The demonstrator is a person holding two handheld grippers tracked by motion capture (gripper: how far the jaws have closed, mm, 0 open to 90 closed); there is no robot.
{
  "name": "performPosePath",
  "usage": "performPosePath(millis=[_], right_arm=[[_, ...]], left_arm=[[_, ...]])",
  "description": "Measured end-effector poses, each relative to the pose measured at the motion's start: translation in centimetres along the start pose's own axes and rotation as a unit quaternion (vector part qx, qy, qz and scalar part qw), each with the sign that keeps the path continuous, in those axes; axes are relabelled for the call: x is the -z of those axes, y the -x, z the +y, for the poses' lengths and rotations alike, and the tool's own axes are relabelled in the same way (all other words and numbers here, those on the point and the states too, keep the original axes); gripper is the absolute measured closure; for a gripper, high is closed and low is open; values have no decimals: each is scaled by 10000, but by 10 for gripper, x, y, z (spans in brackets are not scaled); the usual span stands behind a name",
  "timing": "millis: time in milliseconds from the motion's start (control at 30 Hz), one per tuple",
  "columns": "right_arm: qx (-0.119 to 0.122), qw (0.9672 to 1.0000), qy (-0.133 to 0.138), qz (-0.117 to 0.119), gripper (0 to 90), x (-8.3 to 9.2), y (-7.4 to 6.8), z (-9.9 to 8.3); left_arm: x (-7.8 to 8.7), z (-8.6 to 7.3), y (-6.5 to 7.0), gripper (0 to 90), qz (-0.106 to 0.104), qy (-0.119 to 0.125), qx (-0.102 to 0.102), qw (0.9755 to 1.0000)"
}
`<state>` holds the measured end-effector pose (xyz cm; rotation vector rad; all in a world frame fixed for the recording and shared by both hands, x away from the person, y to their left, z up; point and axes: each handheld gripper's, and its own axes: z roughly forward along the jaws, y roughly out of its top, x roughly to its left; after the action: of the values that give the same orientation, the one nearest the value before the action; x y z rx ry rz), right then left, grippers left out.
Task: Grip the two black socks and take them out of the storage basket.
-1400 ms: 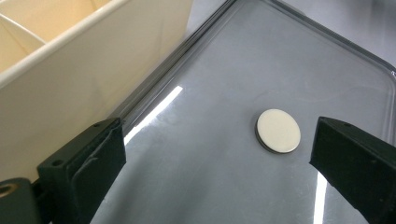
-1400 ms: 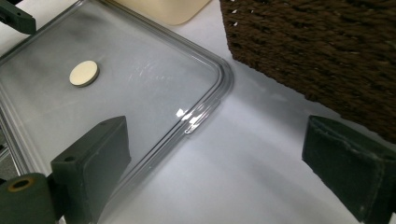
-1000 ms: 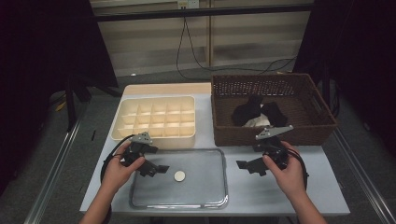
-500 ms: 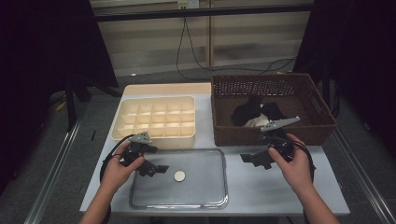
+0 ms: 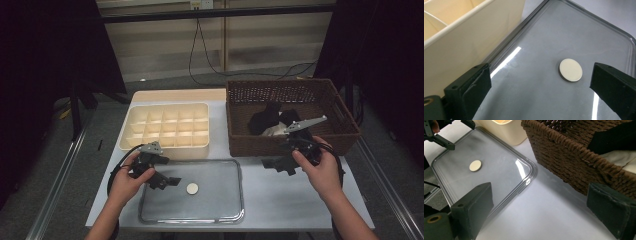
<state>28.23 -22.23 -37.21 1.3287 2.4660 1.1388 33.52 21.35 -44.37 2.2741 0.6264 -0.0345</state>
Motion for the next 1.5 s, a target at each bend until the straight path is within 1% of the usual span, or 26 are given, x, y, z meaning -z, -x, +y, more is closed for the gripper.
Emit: performPosePath(millis=[100,200,267,367,433,500,567,633,833,900,1067,1100,1133,1267,1400,1433,1500], right_arm=[[15,10000,-29,-56,67,3,0,5],[11,10000,-9,-7,66,5,2,8],[14,10000,-42,-54,66,6,4,12],[-1,9999,-75,-97,66,8,6,16],[-13,10000,-44,-60,65,8,11,20],[-20,9999,-49,-105,65,8,12,22],[-72,9999,-40,-127,65,8,16,23],[-122,9999,-34,-100,65,8,20,25],[-196,9995,-24,-231,65,11,33,33],[-195,9992,-57,-332,65,13,37,36],[-245,9987,-90,-444,66,13,47,40],[-255,9986,-92,-451,66,13,49,41],[-261,9985,-83,-472,66,13,51,42],[-364,9980,-92,-513,67,11,60,44],[-516,9970,-107,-560,69,9,69,48],[-541,9970,-84,-541,69,9,71,48],[-572,9967,-83,-578,72,8,75,50]], left_arm=[[-1,0,0,31,-17,18,27,10000],[0,0,0,31,-10,-8,25,10000],[0,-1,0,31,0,-6,20,10000],[0,-1,-1,31,7,-9,14,10000],[0,-1,-1,31,-8,-39,-10,10000],[-1,-1,-1,31,-30,16,16,10000],[-1,-1,-1,31,-35,18,15,10000],[0,-1,-1,31,-17,28,24,10000],[0,-1,-1,31,-35,-26,13,10000],[1,0,-1,31,-6,-25,-1,10000],[0,-1,-2,31,-23,-3,46,10000],[0,-1,-2,31,-10,-30,26,10000],[-1,-1,-2,31,-18,7,34,10000],[0,-1,-2,31,-2,-24,22,10000],[-1,-1,-2,31,-24,3,29,10000],[0,-1,-2,31,-21,-7,17,10000],[0,-1,-2,31,-16,-5,18,10000]])
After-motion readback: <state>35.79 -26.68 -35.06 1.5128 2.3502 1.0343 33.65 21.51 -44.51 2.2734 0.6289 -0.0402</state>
